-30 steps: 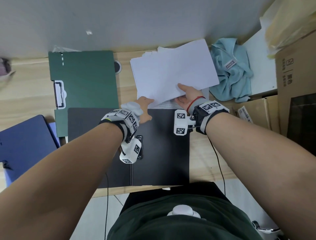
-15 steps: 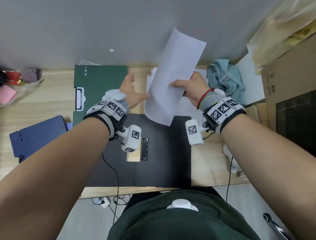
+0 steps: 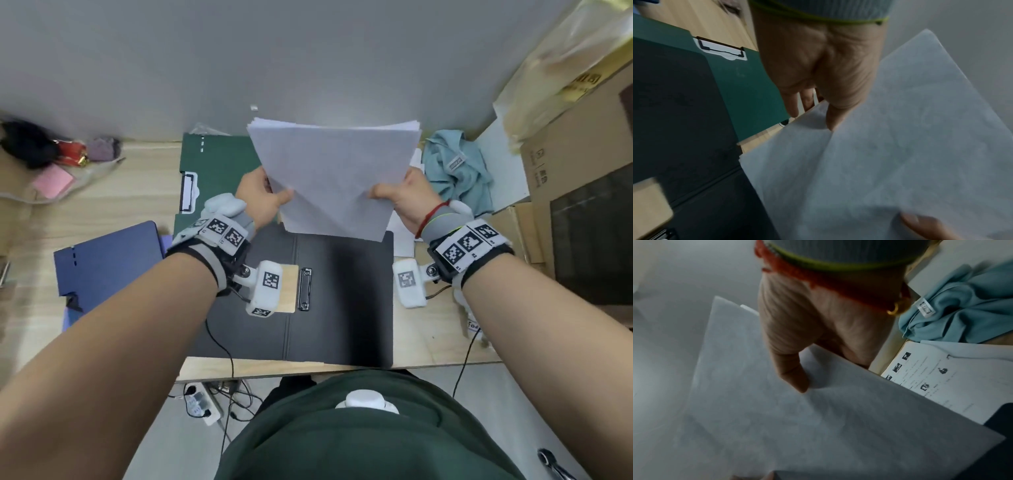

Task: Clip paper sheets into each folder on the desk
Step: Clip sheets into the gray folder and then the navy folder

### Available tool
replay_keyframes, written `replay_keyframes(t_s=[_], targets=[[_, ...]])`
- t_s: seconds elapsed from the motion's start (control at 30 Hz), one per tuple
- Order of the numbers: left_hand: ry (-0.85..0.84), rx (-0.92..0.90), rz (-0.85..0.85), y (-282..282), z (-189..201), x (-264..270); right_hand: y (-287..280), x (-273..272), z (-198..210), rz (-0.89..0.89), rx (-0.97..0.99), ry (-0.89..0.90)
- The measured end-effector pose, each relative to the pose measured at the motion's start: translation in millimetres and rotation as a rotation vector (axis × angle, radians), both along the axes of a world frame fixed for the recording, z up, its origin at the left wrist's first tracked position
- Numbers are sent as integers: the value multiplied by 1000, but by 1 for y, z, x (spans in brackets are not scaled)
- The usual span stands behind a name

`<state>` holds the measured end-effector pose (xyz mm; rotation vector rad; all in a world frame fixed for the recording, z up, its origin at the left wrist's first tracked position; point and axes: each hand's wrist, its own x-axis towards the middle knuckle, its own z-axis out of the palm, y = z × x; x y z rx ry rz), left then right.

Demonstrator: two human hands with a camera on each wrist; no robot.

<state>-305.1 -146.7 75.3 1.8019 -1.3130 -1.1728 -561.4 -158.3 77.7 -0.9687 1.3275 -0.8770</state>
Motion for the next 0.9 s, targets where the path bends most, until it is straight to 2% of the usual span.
replay_keyframes(t_s=[0.1,0.27,0.37,0.63,0.77,0.9], targets=[[4,-18,-16,10,-2,-3,12,-5,-5,-8,-24,46],[-30,65,-73,20,-13,-6,24,-15,-18,-13,35,153],[-38,69,-92,21,-16,-9,26,-17,-25,-44,33,146],[-242,69,-137,18,-25,-18,33,-24,-31,-49,31,164],[-352,172,-161,19,-36,-27,38,-29,-38,24,77,336],[-414,143,-152,15,-38,-28,36,-32,-35,8,82,352]])
